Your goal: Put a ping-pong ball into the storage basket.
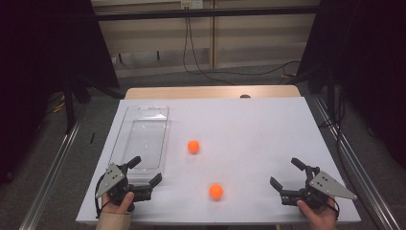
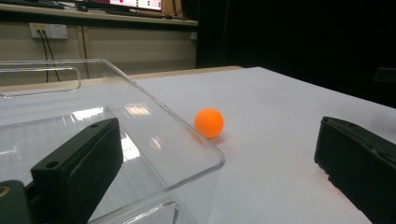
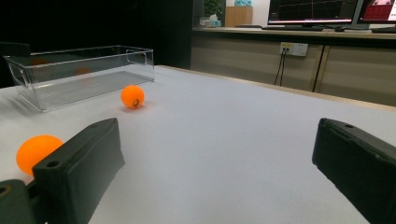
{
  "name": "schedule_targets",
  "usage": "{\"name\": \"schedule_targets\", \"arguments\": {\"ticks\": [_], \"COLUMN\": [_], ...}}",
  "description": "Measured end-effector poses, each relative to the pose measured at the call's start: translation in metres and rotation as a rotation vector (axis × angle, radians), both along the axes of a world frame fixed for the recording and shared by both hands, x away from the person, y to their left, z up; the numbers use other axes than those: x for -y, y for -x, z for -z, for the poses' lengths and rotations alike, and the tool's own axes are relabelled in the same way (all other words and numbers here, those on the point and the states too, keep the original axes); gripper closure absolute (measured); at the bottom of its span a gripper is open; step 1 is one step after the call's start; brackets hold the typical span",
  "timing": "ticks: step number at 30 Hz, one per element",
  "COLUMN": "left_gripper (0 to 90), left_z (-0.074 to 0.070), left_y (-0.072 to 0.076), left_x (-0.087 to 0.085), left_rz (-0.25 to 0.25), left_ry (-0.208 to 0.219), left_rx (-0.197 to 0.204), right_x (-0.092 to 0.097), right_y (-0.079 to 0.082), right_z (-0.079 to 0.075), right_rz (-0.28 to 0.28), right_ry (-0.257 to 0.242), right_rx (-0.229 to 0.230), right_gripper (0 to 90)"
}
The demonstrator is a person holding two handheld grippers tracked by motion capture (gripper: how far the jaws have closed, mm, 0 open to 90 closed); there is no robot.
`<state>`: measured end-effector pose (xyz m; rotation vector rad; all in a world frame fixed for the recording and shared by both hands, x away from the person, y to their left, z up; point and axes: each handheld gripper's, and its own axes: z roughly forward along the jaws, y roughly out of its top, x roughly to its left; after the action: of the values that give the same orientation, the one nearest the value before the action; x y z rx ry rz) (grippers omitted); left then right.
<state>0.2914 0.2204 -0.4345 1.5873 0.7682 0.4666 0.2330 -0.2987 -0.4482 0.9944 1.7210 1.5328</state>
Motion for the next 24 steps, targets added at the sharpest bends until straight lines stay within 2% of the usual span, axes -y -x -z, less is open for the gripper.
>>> {"name": "schedule_targets", "arguments": {"ticks": [5,9,24], "left_gripper": [1.0,1.0,1.0], "left_z": [-0.001,-0.001,-0.002], "left_y": [0.0,0.0,0.0], "left_x": [0.001,0.004,0.018], "left_rz": [0.011,0.021,0.074], "left_ry": [0.003,0.021,0.014], "left_rx": [-0.001,-0.01,-0.035], "right_x": [0.0,0.001,0.0], "right_y": [0.0,0.0,-0.005], "right_z": [0.0,0.0,0.001], "right_rz": [-0.003,-0.006,-0.013], "right_ry": [-0.004,-0.01,-0.016], "right_rx": [0.0,-0.002,-0.006], "right_gripper": [1.1,1.0,1.0]}}
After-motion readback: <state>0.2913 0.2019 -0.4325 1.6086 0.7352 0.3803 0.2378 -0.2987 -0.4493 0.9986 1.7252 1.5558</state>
